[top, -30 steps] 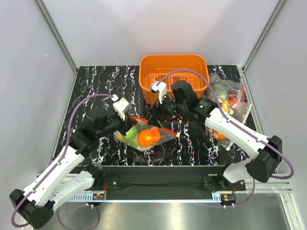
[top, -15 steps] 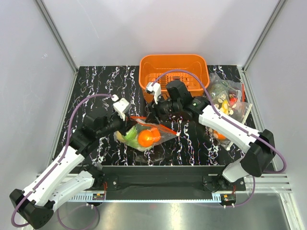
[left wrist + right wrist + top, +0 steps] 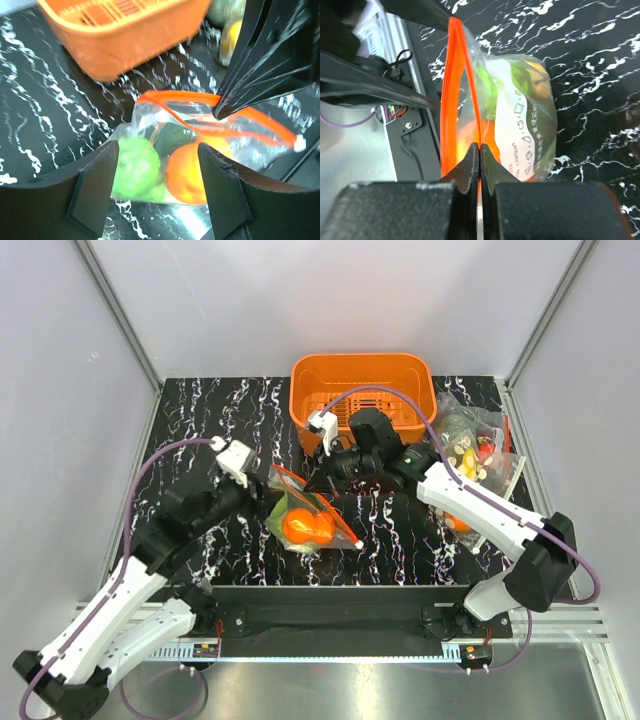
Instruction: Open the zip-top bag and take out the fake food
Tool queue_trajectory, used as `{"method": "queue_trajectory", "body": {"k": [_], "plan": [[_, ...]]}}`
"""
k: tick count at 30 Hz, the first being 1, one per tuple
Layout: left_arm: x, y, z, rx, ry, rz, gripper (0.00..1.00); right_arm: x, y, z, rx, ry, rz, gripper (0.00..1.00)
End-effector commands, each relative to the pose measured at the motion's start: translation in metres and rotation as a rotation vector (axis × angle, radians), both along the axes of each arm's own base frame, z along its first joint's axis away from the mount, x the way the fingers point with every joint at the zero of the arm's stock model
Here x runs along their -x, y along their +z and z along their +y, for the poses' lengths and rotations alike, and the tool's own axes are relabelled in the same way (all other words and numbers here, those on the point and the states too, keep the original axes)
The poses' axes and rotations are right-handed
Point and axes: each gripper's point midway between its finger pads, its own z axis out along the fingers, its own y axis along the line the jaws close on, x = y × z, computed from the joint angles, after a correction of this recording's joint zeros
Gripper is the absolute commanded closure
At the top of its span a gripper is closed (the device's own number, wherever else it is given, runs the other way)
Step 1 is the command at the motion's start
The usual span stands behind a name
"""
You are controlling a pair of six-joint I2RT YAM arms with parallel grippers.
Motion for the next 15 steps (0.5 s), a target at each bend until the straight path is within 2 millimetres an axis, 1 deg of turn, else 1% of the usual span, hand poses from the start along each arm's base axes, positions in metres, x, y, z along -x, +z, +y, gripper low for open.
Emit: {"method": "queue_trajectory", "body": {"k": [1,3,6,7,8,9,11,14,15], "plan": [[0.002,0.044,0.014,0.115,0.100,-0.057,0.30,-0.004,0.029,-0.001,-0.066,-0.061,-0.050,1.00],[0.008,0.048,0.012,0.175,0.106,-0.004,0.30,-0.005,0.031,-0.001,-0.075,-0.074,-0.049,1.00],[0.014,0.049,-0.003,0.289,0.085,0.098,0.30,-0.004,0.029,-0.002,-0.080,-0.083,-0.046,1.00],[0.015,0.043,-0.008,0.311,0.074,0.134,0.30,-0.004,0.026,-0.003,-0.075,-0.087,-0.044,1.00],[0.014,0.046,-0.015,0.366,0.067,0.163,0.30,-0.004,0.026,-0.003,-0.077,-0.088,-0.043,1.00],[0.013,0.043,-0.019,0.385,0.065,0.185,0.30,-0.004,0.027,-0.004,-0.079,-0.090,-0.043,1.00],[0.009,0.033,-0.023,0.410,0.085,0.233,0.30,-0.002,0.026,-0.005,-0.080,-0.091,-0.040,1.00],[0.001,0.027,-0.026,0.416,0.113,0.263,0.29,0.000,0.027,-0.006,-0.096,-0.089,-0.041,1.00],[0.000,0.030,-0.028,0.427,0.103,0.262,0.28,0.001,0.029,-0.007,-0.101,-0.088,-0.044,1.00]]}}
